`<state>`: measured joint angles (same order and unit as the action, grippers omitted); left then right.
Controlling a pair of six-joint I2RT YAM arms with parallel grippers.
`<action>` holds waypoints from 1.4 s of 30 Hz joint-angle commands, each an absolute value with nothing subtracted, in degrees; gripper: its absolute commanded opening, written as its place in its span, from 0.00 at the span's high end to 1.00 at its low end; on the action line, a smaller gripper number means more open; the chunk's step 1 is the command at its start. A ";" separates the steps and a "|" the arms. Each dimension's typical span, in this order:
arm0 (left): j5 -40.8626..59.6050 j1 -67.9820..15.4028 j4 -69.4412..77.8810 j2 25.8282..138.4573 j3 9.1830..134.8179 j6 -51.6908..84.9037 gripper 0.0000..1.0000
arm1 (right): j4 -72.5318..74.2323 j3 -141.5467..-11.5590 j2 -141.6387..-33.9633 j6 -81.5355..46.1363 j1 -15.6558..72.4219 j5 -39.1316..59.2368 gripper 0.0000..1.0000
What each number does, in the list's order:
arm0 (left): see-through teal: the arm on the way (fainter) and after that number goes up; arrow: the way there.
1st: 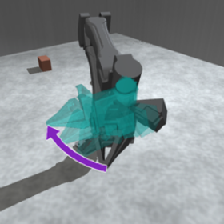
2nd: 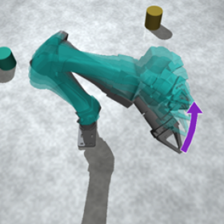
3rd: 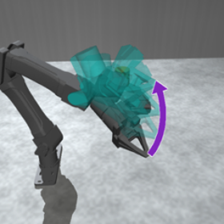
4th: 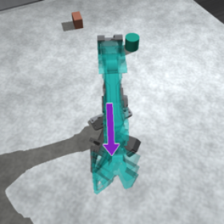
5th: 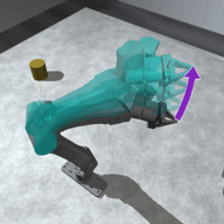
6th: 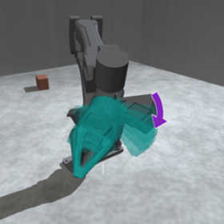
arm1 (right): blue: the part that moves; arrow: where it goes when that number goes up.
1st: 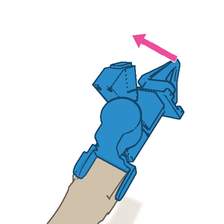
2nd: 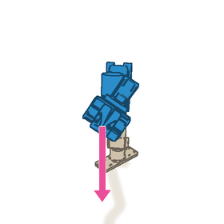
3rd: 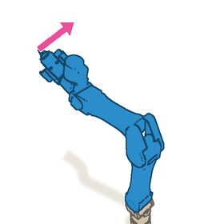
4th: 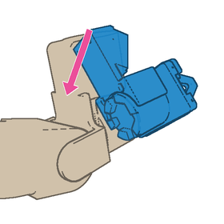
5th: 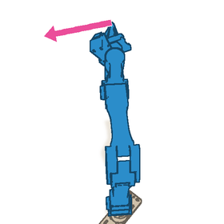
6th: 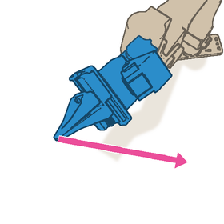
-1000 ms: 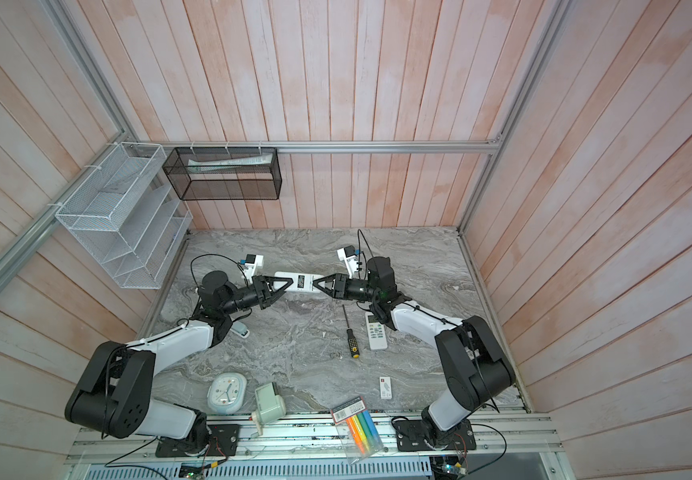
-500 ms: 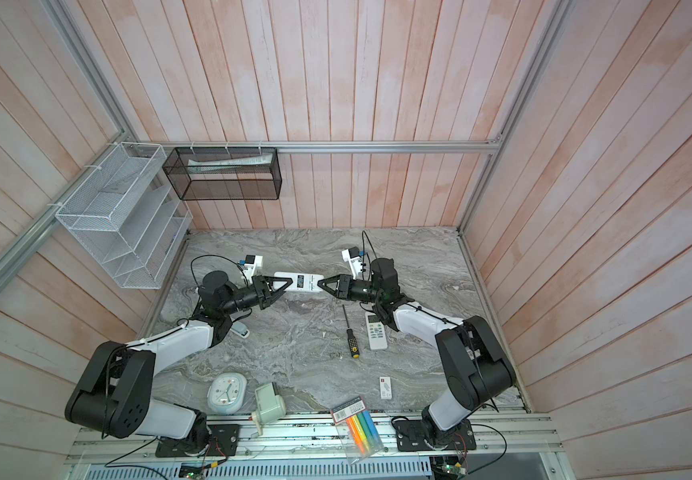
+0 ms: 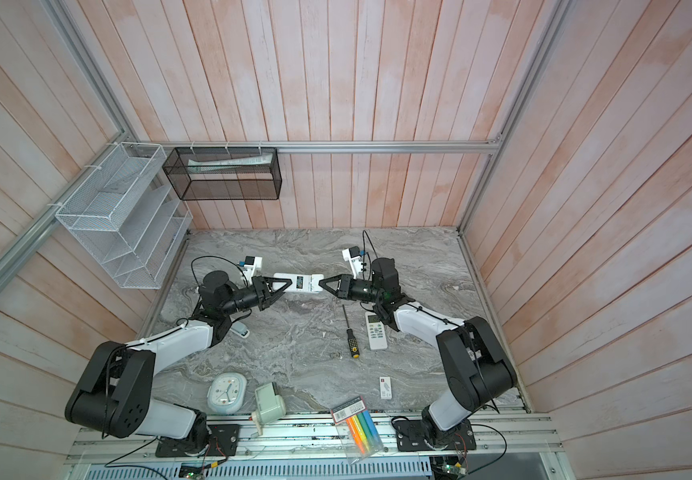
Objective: Unload the batteries from the remote control
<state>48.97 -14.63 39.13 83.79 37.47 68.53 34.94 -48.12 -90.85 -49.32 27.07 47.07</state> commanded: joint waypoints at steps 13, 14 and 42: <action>49.17 -14.51 40.61 82.87 37.79 66.80 0.94 | 40.23 -50.54 -93.31 -50.98 28.61 50.47 0.92; 49.20 -14.50 40.62 82.82 37.80 66.71 0.94 | 40.32 -50.62 -93.27 -51.07 28.65 50.47 0.93; 46.76 -12.04 30.80 81.72 35.87 59.31 0.94 | 25.16 -51.19 -90.37 -36.07 22.12 43.17 0.98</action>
